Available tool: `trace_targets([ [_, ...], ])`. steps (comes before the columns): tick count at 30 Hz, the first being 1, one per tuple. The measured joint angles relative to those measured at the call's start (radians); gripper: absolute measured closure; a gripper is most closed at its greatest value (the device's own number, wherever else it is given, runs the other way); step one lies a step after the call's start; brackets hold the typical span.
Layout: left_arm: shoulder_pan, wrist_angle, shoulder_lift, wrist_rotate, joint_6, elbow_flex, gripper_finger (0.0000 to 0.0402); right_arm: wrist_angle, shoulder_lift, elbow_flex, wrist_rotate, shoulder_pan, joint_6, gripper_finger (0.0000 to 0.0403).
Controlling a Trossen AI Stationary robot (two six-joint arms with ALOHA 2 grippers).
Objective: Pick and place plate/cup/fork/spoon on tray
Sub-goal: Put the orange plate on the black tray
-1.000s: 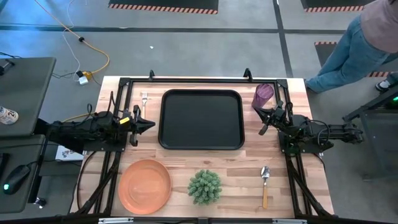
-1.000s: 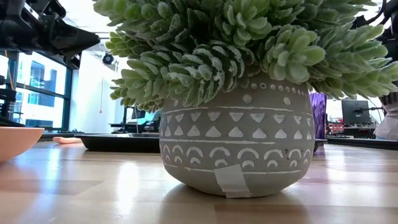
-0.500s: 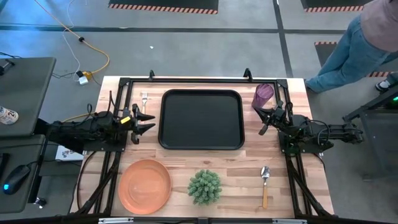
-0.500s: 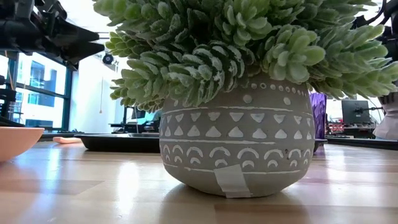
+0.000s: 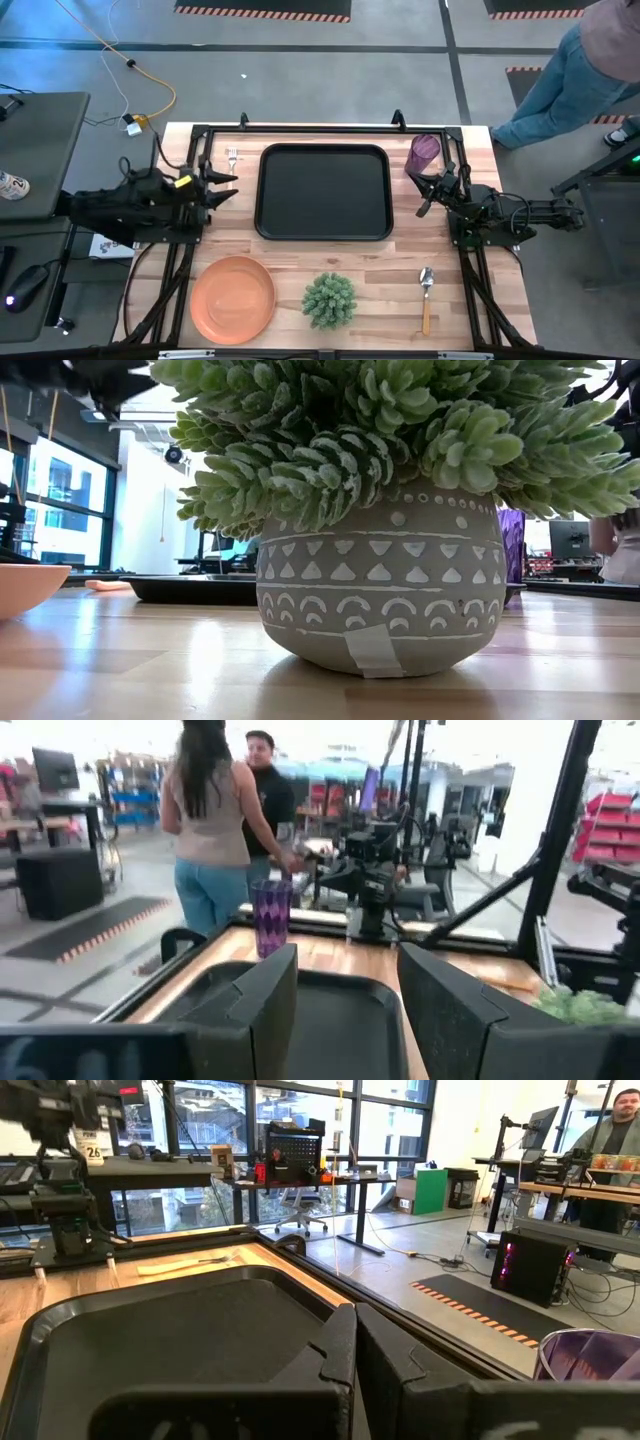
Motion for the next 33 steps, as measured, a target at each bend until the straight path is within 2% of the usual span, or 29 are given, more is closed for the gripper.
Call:
trace_targets([
  [7,0.000,-0.347,0.194,0.081,-0.079,0.287,0.0238,0.000,0.000,0.000,0.000,0.000,0.000,0.0402],
  [13,-0.001,-0.511,0.377,0.211,-0.140,0.429,0.0238,0.000,0.000,0.000,0.000,0.000,0.000,0.0402],
  [17,-0.012,-0.577,0.477,0.313,-0.202,0.448,0.0238,0.000,0.000,0.000,0.000,0.000,0.000,0.0402],
  [19,-0.030,-0.622,0.517,0.333,-0.234,0.448,0.0238,0.000,0.000,0.000,0.000,0.000,0.000,0.0402],
  [24,-0.096,-0.710,0.601,0.334,-0.325,0.448,0.0238,0.000,0.000,0.000,0.000,0.000,0.000,0.0402],
  [28,-0.169,-0.708,0.646,0.329,-0.403,0.448,0.0239,0.000,0.000,0.000,0.000,0.000,0.000,0.0402],
  [33,-0.278,-0.708,0.701,0.273,-0.488,0.448,0.0239,0.000,0.000,0.000,0.000,0.000,0.000,0.0402],
])
